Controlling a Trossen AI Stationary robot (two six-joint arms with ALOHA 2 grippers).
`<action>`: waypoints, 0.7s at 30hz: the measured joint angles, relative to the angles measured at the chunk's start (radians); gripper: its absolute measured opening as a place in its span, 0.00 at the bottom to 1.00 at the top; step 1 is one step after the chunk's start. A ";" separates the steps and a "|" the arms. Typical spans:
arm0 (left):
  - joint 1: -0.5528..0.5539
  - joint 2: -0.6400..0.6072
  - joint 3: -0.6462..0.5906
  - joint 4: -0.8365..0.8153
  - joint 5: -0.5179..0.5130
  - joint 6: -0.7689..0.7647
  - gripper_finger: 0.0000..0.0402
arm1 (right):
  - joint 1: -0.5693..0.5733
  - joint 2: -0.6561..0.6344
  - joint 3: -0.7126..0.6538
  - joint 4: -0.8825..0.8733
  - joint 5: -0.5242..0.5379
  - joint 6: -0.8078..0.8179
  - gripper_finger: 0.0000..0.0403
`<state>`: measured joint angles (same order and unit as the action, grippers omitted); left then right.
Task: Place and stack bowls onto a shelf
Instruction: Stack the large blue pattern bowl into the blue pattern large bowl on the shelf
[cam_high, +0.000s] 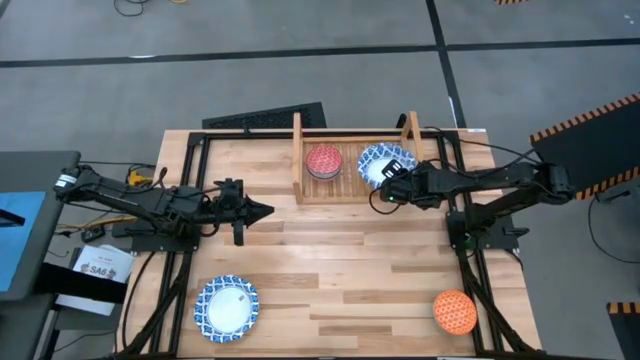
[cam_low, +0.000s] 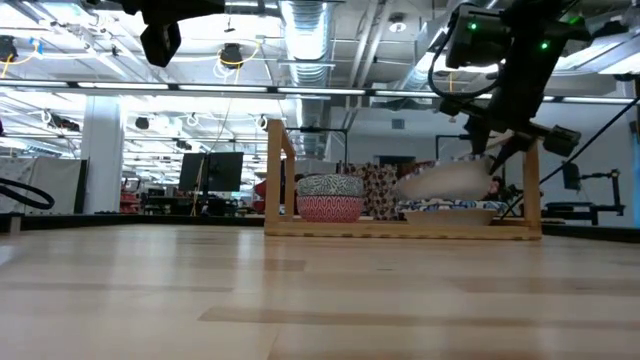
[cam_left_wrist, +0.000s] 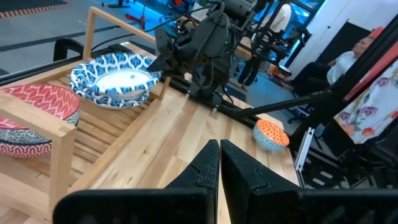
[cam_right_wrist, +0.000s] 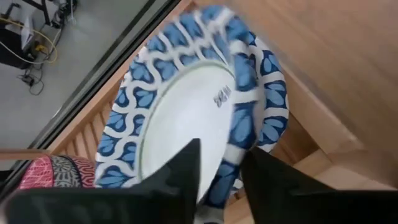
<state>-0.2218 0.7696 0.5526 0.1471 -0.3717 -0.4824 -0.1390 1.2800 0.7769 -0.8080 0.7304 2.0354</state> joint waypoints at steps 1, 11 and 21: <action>0.000 0.000 0.000 0.000 0.000 0.000 0.00 | 0.000 0.000 0.000 0.000 0.000 0.005 0.37; 0.000 0.000 0.000 0.000 0.000 0.000 0.00 | 0.000 -0.011 0.000 -0.002 0.001 0.050 0.61; 0.000 0.000 0.000 -0.002 0.000 0.000 0.00 | -0.003 -0.017 0.000 0.007 -0.096 0.018 0.58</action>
<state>-0.2218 0.7696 0.5526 0.1455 -0.3722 -0.4824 -0.1417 1.2629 0.7769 -0.8010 0.6340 2.0538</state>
